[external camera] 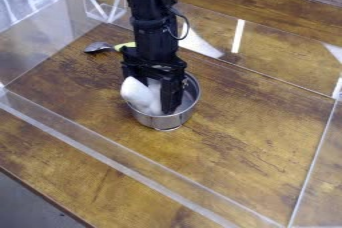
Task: Remove the mushroom from the silver pot and put it on the table
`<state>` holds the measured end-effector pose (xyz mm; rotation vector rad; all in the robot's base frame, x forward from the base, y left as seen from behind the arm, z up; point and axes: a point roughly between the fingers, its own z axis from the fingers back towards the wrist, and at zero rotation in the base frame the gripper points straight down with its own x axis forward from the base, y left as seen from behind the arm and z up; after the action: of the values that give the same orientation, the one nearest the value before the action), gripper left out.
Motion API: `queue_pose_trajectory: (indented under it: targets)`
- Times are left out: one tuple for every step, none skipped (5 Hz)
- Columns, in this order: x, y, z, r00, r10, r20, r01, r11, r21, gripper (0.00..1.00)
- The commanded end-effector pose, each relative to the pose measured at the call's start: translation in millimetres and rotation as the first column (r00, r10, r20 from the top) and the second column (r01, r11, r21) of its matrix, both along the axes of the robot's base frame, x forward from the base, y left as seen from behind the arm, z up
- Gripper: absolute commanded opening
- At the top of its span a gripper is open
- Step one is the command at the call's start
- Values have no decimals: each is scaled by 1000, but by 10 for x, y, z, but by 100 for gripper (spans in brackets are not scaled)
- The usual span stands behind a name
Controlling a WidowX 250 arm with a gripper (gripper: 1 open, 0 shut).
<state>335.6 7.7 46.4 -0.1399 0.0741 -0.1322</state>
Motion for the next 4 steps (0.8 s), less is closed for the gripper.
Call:
queue_pose_trajectory:
  targets:
    - [125, -53, 269, 994, 17, 106, -17, 1000, -1, 100]
    - [120, -107, 219, 994, 39, 102, -38, 999, -10, 100]
    - [101, -171, 160, 994, 57, 97, -56, 998, -18, 100]
    - [169, -241, 71, 993, 79, 93, -77, 997, -23, 100]
